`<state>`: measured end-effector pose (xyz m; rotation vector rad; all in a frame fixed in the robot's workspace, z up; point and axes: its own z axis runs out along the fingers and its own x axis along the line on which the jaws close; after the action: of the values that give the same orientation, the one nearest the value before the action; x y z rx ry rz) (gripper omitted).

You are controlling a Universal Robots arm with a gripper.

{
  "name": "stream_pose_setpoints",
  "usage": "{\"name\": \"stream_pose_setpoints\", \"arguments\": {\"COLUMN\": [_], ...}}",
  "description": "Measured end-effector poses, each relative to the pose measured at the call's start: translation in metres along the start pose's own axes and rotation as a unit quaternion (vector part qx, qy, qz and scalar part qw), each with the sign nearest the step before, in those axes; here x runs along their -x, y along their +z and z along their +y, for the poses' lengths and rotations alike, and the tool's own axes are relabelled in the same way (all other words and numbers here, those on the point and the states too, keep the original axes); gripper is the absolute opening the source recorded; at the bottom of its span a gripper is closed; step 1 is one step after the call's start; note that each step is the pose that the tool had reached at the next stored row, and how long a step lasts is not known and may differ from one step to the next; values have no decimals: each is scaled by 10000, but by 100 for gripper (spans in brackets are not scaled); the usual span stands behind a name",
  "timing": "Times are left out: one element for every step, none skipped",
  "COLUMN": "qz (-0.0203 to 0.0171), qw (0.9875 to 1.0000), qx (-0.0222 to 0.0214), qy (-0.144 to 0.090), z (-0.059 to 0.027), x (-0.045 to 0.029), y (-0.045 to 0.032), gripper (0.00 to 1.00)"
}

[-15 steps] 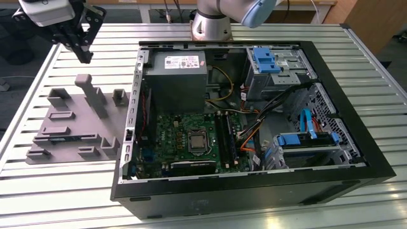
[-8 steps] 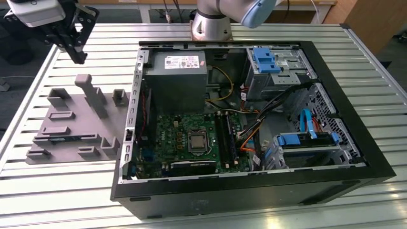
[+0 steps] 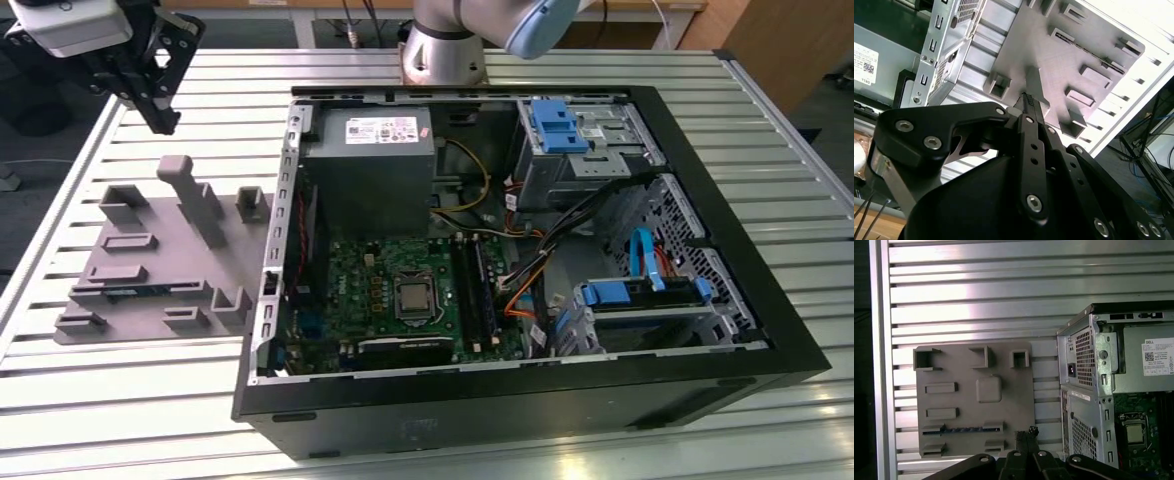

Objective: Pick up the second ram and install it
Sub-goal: 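Reach for the second ram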

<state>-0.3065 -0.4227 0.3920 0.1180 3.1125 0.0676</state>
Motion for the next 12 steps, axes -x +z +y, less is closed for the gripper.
{"name": "stream_pose_setpoints", "arguments": {"qz": [0,0,0,0,0,0,0,0,0,0,0,0], "qw": [10000,10000,10000,10000,10000,10000,10000,10000,10000,10000,10000,10000], "qx": [0,0,0,0,0,0,0,0,1,0,1,0], "qy": [0,1,0,0,0,-1,0,0,0,0,0,0], "z": [-2,-5,-9,-16,-25,-35,-48,-60,-71,-84,-96,-107], "x": [-6,-16,-28,-41,-54,-66,-77,-86,-96,-107,-120,-133], "y": [0,-1,-1,-2,-3,-3,-4,-5,-5,-6,-7,-8], "gripper": [11,11,11,11,11,11,11,11,11,11,11,11]}}
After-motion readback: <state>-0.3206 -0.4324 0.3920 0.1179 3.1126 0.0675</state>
